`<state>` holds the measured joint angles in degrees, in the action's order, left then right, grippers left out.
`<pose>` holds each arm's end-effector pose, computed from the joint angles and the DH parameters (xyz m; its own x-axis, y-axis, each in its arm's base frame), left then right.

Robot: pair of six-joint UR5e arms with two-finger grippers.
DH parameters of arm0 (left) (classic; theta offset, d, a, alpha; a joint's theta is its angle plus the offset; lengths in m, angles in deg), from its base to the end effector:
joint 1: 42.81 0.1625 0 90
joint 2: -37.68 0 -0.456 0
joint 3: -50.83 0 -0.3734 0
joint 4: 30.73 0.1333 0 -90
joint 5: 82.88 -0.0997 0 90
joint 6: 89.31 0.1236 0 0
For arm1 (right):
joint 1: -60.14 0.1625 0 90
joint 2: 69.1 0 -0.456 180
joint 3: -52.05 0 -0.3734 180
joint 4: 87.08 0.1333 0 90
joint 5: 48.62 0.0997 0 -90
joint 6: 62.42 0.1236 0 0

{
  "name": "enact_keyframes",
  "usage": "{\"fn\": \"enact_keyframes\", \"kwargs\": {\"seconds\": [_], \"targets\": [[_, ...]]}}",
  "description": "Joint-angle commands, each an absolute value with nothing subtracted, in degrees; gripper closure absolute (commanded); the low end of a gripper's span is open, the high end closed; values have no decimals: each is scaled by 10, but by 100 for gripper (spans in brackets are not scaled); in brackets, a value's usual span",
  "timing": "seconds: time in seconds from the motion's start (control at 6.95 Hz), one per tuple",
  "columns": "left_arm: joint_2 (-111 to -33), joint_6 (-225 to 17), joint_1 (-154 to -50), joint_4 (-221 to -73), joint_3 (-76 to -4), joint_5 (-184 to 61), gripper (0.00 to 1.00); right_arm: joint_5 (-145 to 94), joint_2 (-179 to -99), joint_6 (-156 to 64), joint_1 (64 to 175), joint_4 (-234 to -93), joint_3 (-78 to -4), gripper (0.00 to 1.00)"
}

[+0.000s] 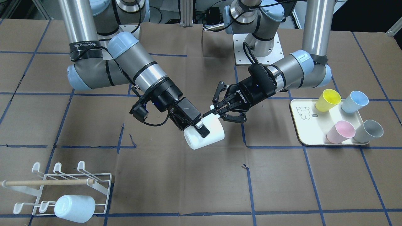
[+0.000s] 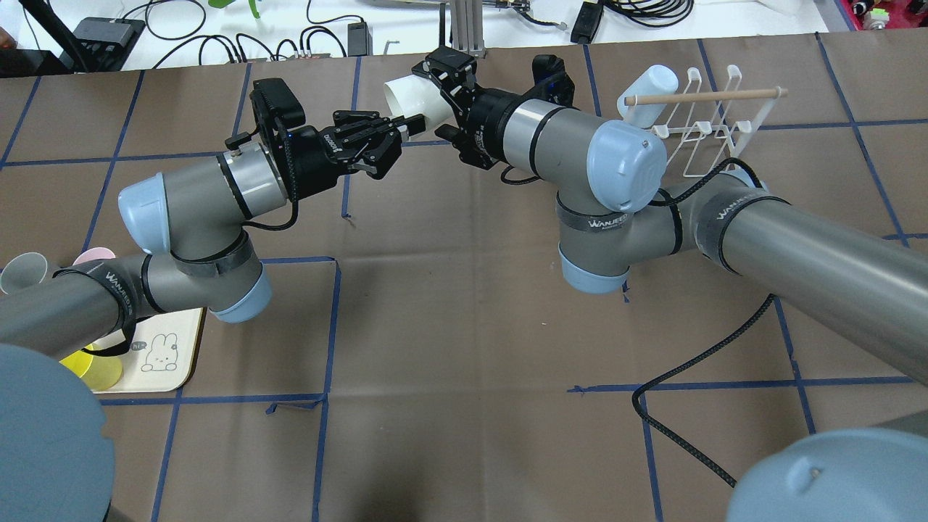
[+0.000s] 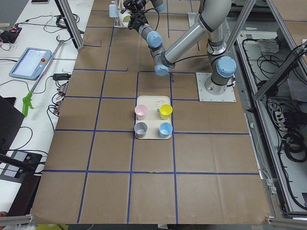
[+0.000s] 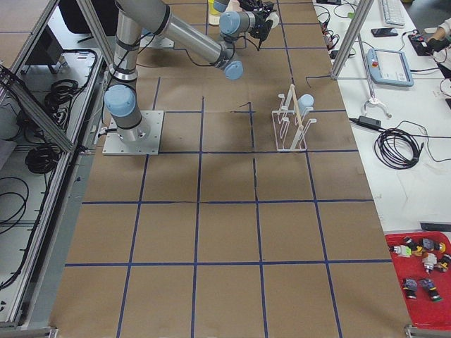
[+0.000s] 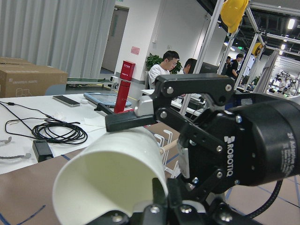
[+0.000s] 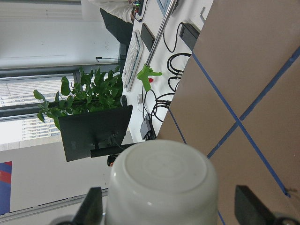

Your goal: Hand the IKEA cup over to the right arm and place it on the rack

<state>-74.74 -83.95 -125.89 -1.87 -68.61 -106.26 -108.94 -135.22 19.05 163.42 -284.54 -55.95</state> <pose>-0.1861 -0.5148 0.3630 -0.4980 0.8237 0.2711 -0.0006 0.3123 -0.9500 0.3275 -0.5408 0.3766 -0.2040 0.3032 -0.9308 0.7197 0.6910 0.0674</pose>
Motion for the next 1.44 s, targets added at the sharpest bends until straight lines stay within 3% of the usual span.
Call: {"fn": "enact_keyframes", "kwargs": {"seconds": [0.0,0.14,0.29,0.72,1.01,1.29], "targets": [[-746,-840,-1259,-19,-686,-1063,94,-1090,-1354,191,1635,-2845,-558,1],[-746,-840,-1259,-19,-686,-1063,94,-1093,-1353,191,1635,-2845,-556,6],[-746,-840,-1259,-19,-686,-1063,94,-1101,-1354,190,1635,-2845,-555,19],[-744,-841,-1259,-21,-686,-1063,90,-1101,-1355,189,1635,-2845,-555,35],[-740,-867,-1259,-21,-685,-1063,81,-1101,-1355,190,1635,-2845,-555,37],[-739,-869,-1259,-23,-678,-1063,62,-1101,-1355,189,1635,-2845,-554,38]]}}
